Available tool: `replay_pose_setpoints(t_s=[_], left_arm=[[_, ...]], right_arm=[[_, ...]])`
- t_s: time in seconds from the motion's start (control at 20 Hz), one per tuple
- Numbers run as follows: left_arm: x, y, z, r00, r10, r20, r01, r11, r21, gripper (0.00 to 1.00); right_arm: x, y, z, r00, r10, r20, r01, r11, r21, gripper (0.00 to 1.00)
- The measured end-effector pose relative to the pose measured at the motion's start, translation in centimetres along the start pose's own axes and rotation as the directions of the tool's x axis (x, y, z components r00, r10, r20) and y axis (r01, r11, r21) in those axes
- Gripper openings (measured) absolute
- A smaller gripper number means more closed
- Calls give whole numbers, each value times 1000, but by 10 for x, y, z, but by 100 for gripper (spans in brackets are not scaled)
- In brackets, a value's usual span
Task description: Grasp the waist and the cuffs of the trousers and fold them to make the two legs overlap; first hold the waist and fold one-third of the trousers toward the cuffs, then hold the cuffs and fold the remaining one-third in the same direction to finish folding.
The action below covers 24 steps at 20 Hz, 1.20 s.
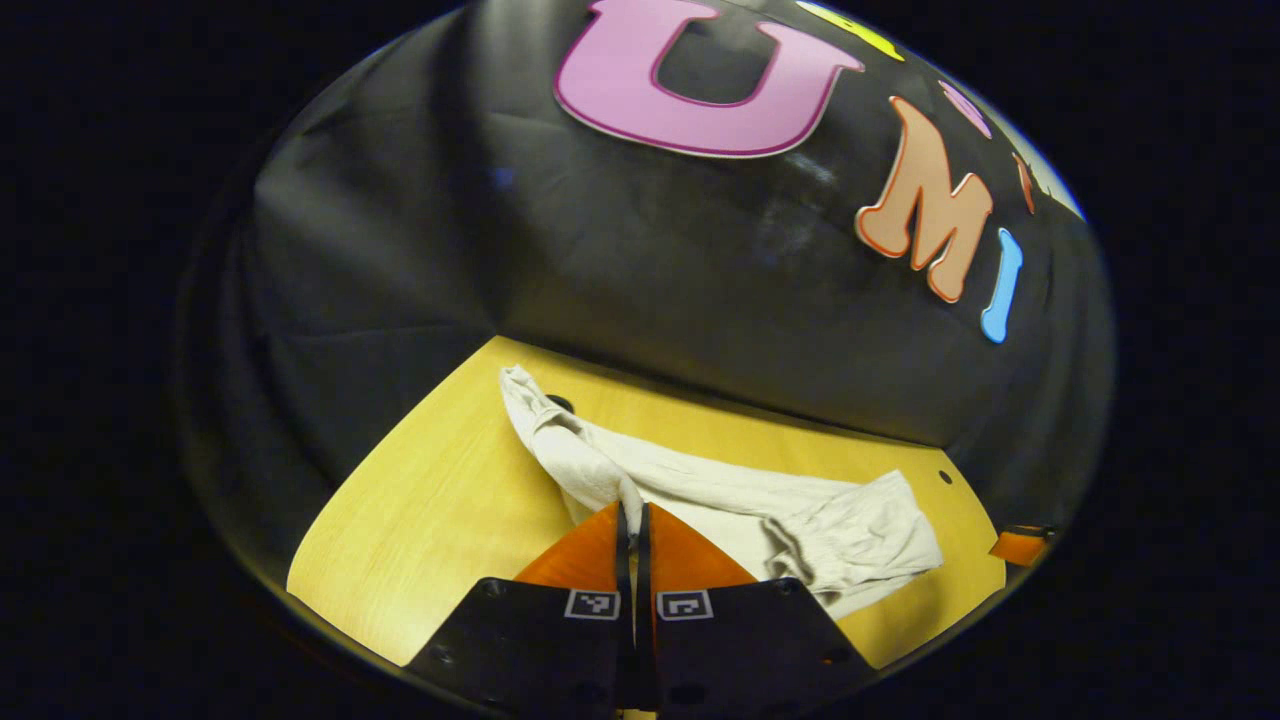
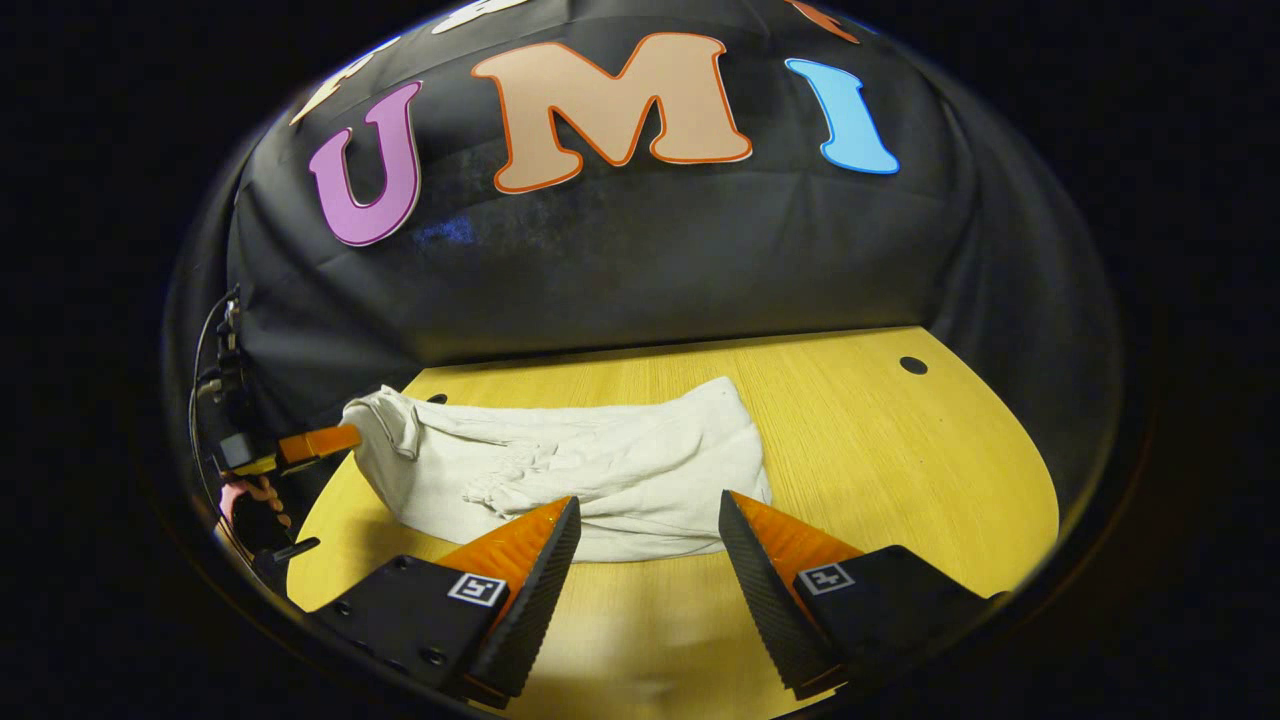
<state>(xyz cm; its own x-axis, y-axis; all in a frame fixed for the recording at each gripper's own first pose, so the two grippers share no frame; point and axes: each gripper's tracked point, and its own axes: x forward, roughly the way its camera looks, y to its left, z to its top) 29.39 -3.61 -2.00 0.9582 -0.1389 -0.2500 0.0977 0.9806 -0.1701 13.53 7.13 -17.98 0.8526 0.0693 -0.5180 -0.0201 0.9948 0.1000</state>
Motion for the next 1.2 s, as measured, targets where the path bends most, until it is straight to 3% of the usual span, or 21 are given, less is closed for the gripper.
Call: replay_pose_setpoints(t_s=[0.35,0.7,0.95,1.2], left_arm=[[2,-111,29,992,-117,40,113,990,83,0],[10,-216,29,979,-202,18,194,960,200,0],[16,-280,0,969,-246,-33,246,935,257,0],[24,-315,-69,956,-245,-162,287,897,337,0]], right_arm=[[-20,-39,-15,1000,6,-21,-6,1000,16,90],[-35,-86,-31,999,-6,-53,8,999,32,90],[-35,-114,-38,997,-12,-70,18,996,82,90],[-37,-139,-38,997,-26,-69,34,992,124,90]])
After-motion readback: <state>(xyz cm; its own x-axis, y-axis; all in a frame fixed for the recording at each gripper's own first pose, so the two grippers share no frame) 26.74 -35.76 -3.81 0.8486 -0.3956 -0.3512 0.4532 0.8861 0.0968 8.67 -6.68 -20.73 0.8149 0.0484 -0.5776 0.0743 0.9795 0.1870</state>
